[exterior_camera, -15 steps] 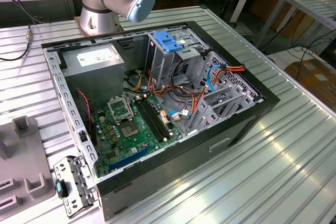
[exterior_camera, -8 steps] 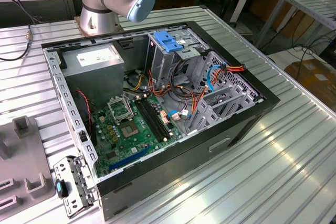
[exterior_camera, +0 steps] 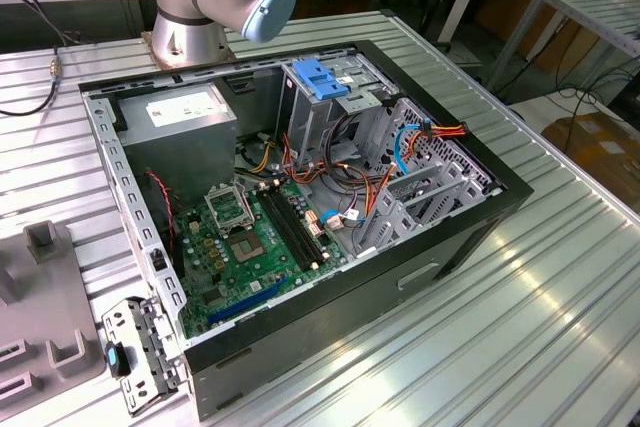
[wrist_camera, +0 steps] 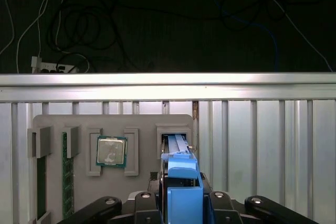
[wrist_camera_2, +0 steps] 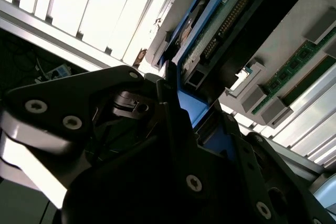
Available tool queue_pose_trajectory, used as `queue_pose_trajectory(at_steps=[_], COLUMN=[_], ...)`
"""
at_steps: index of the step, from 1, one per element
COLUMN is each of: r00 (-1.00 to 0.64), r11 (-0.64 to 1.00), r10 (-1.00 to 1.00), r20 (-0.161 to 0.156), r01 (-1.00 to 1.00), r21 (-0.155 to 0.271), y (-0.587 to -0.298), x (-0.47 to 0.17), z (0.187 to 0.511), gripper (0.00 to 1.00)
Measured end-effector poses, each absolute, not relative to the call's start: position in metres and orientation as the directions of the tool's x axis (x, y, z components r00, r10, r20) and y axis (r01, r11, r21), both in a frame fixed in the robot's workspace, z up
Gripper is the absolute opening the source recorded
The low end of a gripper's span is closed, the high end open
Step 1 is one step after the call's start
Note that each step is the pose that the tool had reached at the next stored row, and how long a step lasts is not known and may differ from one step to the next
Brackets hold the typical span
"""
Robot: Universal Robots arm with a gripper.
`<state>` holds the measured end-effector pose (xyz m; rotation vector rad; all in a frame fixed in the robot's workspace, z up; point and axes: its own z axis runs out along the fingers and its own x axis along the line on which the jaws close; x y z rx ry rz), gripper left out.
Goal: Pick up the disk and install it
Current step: 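Pick up the disk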
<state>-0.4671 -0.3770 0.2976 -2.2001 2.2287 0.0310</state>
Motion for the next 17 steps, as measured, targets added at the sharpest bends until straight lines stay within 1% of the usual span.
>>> queue_pose_trajectory(at_steps=[9, 17], r00=[-0.013, -0.013], r11=[0.013, 0.013], r10=[-1.0, -1.0], r20=[-0.021, -0.021], r01=[-1.0, -1.0], r21=[0.007, 0.008], y=[-0.377, -0.377], x=[-0.467, -0.467], z=[0.311, 0.339], gripper=[0.37, 0.37])
